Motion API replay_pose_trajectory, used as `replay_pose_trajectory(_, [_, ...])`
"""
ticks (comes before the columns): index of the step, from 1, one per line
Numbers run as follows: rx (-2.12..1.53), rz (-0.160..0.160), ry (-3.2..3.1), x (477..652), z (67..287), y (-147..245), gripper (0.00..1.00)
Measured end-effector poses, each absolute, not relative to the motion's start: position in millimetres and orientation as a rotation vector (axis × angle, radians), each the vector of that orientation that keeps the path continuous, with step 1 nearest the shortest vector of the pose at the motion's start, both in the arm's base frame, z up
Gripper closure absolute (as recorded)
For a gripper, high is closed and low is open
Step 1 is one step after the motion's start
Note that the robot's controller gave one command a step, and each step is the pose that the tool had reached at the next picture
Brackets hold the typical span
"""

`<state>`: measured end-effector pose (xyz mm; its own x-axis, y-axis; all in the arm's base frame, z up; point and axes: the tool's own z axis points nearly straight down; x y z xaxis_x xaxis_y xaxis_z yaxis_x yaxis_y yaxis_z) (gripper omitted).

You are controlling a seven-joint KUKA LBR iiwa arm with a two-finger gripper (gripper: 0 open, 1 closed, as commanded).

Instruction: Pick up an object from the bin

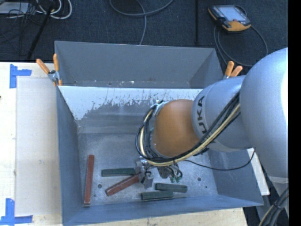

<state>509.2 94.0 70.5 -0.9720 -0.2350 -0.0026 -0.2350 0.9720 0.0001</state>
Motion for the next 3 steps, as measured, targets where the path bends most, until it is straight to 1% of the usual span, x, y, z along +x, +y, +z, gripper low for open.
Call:
replay_pose_trajectory(1, [-0.511, -0.001, 3.097, 509.1, 70, 99, 1.00])
replay_pose_trajectory(2, [-0.583, 0.002, 3.095, 507.1, 120, 104, 1.00])
replay_pose_trajectory(3, [-0.438, 0.001, 3.113, 507.3, 176, 83, 1.00])
